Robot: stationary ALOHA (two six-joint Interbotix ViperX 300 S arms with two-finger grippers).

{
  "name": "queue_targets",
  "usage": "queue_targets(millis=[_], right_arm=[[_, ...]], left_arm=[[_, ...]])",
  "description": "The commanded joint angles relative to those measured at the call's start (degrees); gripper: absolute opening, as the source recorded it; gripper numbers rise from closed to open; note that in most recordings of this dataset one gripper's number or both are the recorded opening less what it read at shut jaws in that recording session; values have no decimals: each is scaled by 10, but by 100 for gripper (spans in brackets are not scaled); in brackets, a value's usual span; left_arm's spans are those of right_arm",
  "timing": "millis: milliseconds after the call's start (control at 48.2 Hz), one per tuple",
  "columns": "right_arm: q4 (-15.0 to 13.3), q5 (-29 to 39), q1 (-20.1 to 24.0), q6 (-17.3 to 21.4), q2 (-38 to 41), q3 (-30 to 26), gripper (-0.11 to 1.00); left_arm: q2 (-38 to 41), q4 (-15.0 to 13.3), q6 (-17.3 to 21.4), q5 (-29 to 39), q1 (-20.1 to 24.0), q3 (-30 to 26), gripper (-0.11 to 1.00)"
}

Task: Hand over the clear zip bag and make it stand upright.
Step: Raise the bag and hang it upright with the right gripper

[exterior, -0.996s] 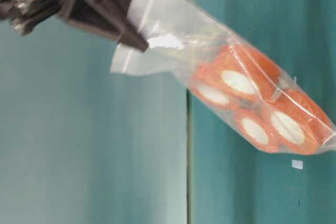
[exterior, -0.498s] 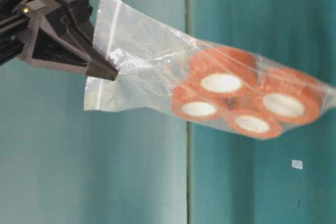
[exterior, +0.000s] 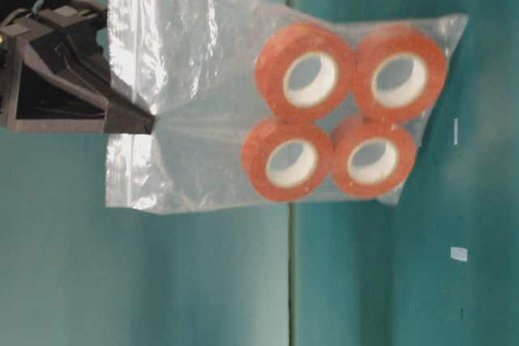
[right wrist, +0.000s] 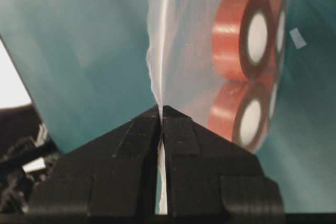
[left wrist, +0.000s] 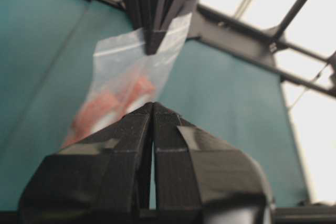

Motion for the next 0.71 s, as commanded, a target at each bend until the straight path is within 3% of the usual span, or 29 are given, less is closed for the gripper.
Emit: queue_targets(millis=[0, 83, 208, 457, 685], right_arm=[[2, 18, 3, -18, -1, -28, 4], [2, 35, 3, -30, 5, -40, 4], [2, 57, 4, -62, 12, -52, 4], [2, 73, 5, -155, 12, -52, 4], [-21, 74, 14, -256, 12, -49, 4]], left_arm=[[2, 3, 56, 0, -6, -4, -1], [0, 2, 113, 4, -11, -4, 4], [-1, 2, 142, 20, -11, -1, 22], [4, 2, 149, 78, -11, 1, 86], [4, 3, 150, 104, -9, 1, 83]])
